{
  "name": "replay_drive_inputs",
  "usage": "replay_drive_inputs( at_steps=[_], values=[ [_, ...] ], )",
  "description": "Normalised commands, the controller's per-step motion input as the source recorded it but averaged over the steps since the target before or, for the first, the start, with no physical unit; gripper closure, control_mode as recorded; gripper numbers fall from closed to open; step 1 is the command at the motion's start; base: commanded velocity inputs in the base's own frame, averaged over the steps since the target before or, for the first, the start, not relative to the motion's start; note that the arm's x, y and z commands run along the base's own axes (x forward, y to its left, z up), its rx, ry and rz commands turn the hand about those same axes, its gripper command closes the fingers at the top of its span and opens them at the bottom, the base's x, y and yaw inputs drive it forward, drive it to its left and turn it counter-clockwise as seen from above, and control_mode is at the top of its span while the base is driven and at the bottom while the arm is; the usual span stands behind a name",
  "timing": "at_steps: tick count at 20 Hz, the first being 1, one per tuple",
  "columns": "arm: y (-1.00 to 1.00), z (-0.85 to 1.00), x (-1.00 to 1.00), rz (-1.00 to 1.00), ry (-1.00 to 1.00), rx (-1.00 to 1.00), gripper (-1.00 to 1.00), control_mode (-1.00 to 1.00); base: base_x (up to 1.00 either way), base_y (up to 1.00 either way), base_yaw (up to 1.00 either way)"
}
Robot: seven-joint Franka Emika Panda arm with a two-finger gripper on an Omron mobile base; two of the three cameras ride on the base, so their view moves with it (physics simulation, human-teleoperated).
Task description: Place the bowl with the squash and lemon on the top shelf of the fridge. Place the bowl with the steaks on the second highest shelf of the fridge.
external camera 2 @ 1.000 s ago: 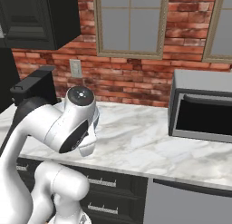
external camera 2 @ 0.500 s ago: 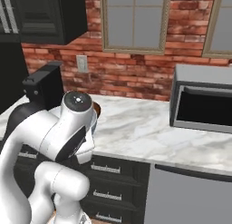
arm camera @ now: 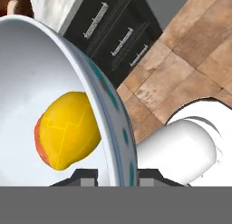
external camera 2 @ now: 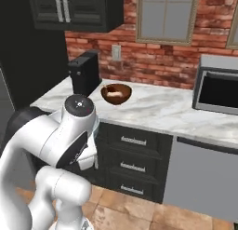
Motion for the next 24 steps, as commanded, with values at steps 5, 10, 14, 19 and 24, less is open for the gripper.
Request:
replay_drive_inputs(
  at_steps=[5, 10, 14, 19, 24],
  values=[
    [0.00, 0.00, 0.00, 0.00, 0.00, 0.00, 1.00, 1.00, -1.00, 0.69, 0.35],
    [0.00, 0.00, 0.00, 0.00, 0.00, 0.00, 1.00, 1.00, -1.00, 0.98, 0.29],
    [0.00, 0.00, 0.00, 0.00, 0.00, 0.00, 1.00, 1.00, -0.99, 1.00, 0.23],
    [0.00, 0.00, 0.00, 0.00, 0.00, 0.00, 1.00, 1.00, -0.96, 1.00, 0.15],
    [0.00, 0.00, 0.00, 0.00, 0.00, 0.00, 1.00, 1.00, -0.61, 1.00, 0.01]
  ],
)
